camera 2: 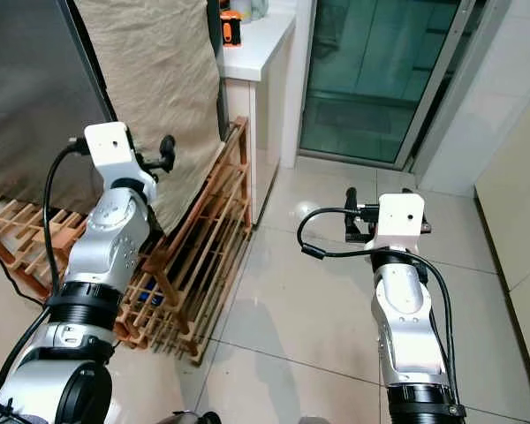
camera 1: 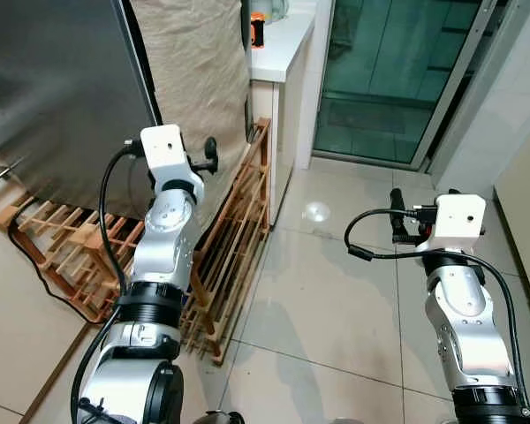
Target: Restocking fridge
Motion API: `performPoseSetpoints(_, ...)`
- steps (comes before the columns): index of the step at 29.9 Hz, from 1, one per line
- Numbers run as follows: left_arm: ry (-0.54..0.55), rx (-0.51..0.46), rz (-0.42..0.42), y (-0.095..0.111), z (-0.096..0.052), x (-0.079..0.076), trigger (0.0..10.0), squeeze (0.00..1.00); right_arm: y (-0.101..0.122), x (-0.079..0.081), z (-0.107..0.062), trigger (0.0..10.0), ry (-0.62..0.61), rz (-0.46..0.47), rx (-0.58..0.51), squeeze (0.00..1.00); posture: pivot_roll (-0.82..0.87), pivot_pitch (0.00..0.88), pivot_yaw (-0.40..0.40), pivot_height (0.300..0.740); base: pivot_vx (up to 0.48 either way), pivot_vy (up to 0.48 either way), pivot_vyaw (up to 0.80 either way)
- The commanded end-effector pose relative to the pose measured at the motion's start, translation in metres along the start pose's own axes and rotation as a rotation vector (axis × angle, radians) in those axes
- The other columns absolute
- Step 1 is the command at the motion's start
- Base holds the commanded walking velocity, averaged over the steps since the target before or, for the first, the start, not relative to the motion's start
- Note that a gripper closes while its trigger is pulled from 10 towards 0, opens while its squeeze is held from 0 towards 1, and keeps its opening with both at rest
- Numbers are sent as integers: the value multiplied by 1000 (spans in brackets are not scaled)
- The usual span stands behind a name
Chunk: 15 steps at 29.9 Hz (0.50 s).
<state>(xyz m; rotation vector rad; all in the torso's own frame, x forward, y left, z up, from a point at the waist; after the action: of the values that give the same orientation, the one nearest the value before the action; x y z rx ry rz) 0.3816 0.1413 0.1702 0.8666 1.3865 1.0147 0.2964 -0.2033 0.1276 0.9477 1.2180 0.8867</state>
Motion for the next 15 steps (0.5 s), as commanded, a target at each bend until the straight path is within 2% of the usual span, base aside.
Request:
performPoseSetpoints(1, 5, -27, 9, 9, 6, -2, 10000, 0, 0, 1, 0, 10000, 9, -5, 0, 0, -150, 0, 57, 740, 0, 0, 0)
performPoseSetpoints(5, 14, -38, 7, 13, 10, -3, 10000, 0, 3, 5, -2, 10000, 39, 21, -12, 0, -155, 0, 59, 740, 0, 0, 0)
performPoseSetpoints(6, 19, -48, 5, 15, 11, -3, 10000, 0, 7, 15, -4, 10000, 128, 41, -28, 0, -162, 0, 61, 740, 0, 0, 0)
performPoseSetpoints(7, 19, -48, 5, 15, 11, -3, 10000, 0, 7, 15, -4, 10000, 128, 41, -28, 0, -162, 0, 61, 740, 0, 0, 0)
performPoseSetpoints(8, 21, -54, 1, 16, 12, -4, 10000, 0, 9, 21, -5, 10000, 184, 49, -28, 0, -162, 0, 61, 740, 0, 0, 0)
performPoseSetpoints(12, 14, -57, -7, 16, 13, -6, 10000, 0, 8, 24, -6, 10000, 240, 48, -16, 0, -162, 0, 61, 740, 0, 0, 0)
performPoseSetpoints(15, 10, -69, -11, 18, 14, -8, 10000, 0, 11, 30, -8, 10000, 334, 23, -28, 0, -167, 0, 57, 740, 0, 0, 0)
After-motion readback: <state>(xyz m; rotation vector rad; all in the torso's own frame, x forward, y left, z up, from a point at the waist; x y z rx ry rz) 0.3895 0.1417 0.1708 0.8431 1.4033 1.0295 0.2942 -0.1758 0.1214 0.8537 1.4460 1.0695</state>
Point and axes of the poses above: a point about 5 cm out from each wrist's last joint towards the gripper, its own z axis pointing out of the wrist towards the gripper, its own y axis along the axis of the wrist's last joint, x = y × z, the point moved 1 cm from there along z, pointing out of the wrist towards the gripper, and after that the axes turned 13 degrees about -z, right-handed, at the moved point
